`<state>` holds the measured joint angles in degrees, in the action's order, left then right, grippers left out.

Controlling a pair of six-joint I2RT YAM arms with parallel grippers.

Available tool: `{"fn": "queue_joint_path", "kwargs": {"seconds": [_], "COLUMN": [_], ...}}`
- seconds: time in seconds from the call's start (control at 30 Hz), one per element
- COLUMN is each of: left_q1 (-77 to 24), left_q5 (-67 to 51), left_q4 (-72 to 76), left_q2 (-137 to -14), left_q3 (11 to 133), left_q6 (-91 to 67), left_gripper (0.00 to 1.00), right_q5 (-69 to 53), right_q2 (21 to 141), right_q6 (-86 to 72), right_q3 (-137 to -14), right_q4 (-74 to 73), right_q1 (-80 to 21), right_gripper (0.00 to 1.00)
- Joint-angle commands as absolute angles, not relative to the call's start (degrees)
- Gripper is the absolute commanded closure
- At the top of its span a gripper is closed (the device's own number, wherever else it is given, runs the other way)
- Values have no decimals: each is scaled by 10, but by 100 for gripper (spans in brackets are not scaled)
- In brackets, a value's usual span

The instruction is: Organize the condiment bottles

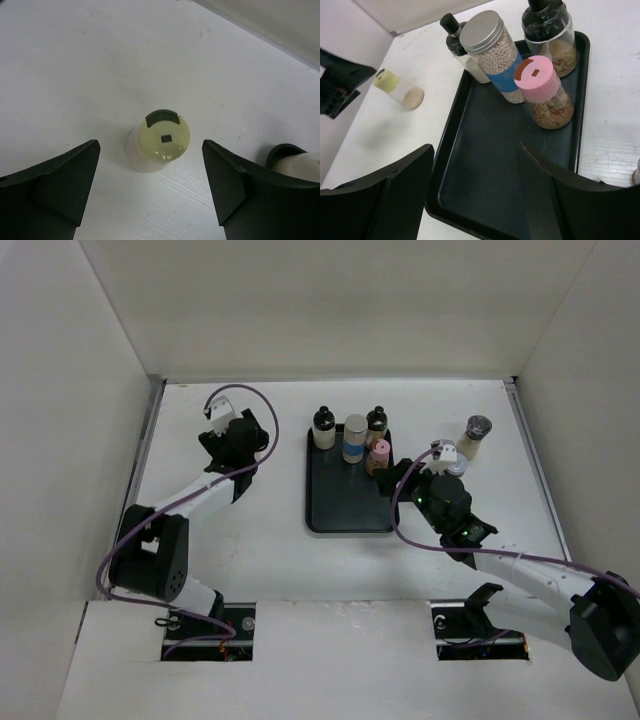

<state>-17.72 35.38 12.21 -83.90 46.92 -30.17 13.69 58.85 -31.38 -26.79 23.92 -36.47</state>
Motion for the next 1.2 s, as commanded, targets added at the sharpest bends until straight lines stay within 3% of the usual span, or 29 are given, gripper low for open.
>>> {"fn": "queue_joint_path", "kwargs": {"seconds": [0.0,0.3,0.53,0.7,0.87,1.17], "left_q1": [-166,-169,-174,-170,-175,-327], "left_q5": [361,351,347,334,346,344], "left_q4": [137,117,113,110,114,76], "left_q2": [-870,-935,-955,-962,-919,-818], "left_q3": [525,582,586,573,557,562], "left_q6": [-260,-249,-249,-251,-257,-238], "left_gripper": [18,23,44,46,66,70], "right_q5": [126,121,121,121,125,142], "right_q2": [571,562,567,563,564,547], "right_q6": [-322,-327,-327,-328,-328,-336], "right_q3": [-266,-263,-265,-263,-263,-250], "right_q4": [284,281,279,279,279,283], "right_q1": [-370,-370,-370,-367,-367,-355], "right_gripper": [26,23,22,22,22,22]}}
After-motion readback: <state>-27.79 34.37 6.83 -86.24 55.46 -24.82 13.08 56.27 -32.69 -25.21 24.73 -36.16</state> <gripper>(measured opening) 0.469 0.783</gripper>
